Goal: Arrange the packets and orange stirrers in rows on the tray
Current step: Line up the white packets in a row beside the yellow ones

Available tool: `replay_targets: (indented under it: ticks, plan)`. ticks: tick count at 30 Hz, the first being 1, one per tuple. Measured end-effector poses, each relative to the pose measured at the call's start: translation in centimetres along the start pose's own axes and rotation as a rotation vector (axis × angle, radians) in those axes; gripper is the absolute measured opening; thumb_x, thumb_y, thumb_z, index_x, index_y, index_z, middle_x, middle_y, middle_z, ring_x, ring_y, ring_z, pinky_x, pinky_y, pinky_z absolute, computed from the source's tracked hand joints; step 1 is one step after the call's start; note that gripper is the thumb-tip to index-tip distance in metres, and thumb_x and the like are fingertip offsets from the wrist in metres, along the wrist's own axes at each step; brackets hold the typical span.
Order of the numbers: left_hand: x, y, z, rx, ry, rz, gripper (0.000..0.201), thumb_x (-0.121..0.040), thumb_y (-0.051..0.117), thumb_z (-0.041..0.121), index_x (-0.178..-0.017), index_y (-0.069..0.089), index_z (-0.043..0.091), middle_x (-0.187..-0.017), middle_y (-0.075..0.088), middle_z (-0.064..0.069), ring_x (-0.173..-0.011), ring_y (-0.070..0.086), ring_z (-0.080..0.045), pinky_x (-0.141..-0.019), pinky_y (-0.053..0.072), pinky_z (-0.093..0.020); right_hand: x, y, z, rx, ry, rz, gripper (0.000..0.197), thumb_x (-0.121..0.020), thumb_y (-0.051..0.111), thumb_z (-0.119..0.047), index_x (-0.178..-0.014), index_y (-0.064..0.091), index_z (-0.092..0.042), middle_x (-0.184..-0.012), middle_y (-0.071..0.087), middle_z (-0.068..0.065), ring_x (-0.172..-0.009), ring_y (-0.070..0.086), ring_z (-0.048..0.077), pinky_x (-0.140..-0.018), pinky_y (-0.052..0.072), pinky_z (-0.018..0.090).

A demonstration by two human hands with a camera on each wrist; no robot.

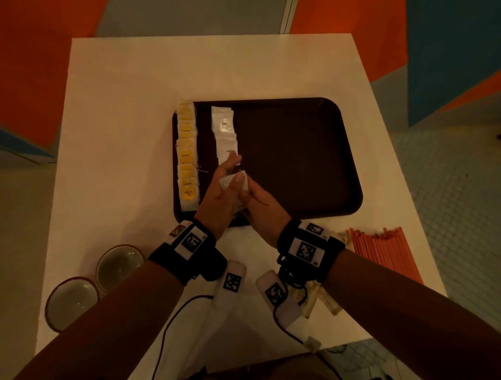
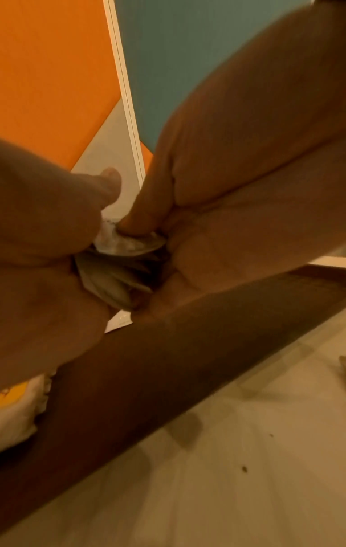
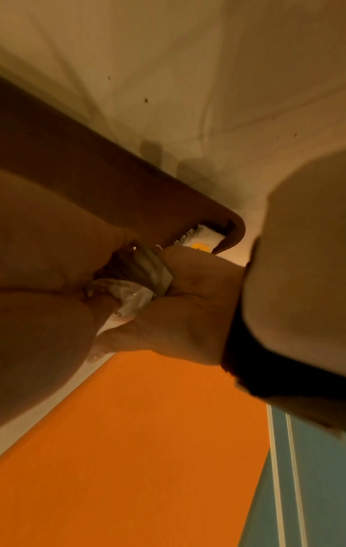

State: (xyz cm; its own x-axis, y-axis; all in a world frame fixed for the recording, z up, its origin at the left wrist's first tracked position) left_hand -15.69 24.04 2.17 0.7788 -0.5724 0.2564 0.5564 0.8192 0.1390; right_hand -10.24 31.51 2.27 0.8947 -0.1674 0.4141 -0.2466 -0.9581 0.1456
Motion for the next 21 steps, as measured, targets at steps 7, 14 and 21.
replay_targets:
  ticks: [7, 14, 21]
  plan:
    - [-3.6, -1.7, -0.6, -0.170, -0.077, 0.172, 0.027, -0.093, 0.044, 0.034, -0.112, 0.048, 0.016, -0.105, 0.058, -0.005, -0.095, 0.062, -0.020, -0.076, 0.054, -0.030, -2.8, -1.0, -0.4, -0.157, 0.076, 0.047, 0.044, -0.097, 0.031, -0.007, -0.140, 0.029, -0.017, -0.137, 0.045, 0.012, -0.122, 0.048, 0.026, -0.103, 0.042, 0.041]
    - [-5.7, -4.1, -1.4, -0.379, -0.108, 0.214, 0.023, -0.082, 0.066, 0.020, -0.102, 0.060, 0.010, -0.099, 0.066, -0.001, -0.089, 0.063, -0.011, -0.070, 0.050, -0.014, -6.6, -2.1, -0.4, -0.076, 0.114, 0.140, 0.045, -0.097, 0.031, -0.008, -0.139, 0.029, -0.024, -0.137, 0.044, 0.010, -0.122, 0.047, 0.025, -0.105, 0.040, 0.045]
    - [-8.3, -4.6, -1.6, -0.643, -0.092, 0.229, 0.023, -0.082, 0.066, 0.020, -0.101, 0.064, 0.008, -0.095, 0.061, 0.001, -0.087, 0.054, -0.010, -0.068, 0.039, -0.015, -10.1, -3.1, 0.4, 0.284, 0.095, 0.204, 0.031, -0.096, 0.035, -0.010, -0.118, 0.056, -0.006, -0.119, 0.058, 0.019, -0.104, 0.060, 0.026, -0.088, 0.050, 0.033]
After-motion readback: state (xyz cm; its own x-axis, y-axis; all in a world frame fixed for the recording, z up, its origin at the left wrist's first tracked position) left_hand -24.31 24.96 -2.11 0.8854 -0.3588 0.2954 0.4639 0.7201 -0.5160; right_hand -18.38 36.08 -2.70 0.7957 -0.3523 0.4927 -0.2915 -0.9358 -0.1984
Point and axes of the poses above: each hand's wrist, its own x-axis away from the middle knuckle, its own y-axis out of the palm, z = x × y, the point moved 3 cm from there along -x, towards the middle knuckle
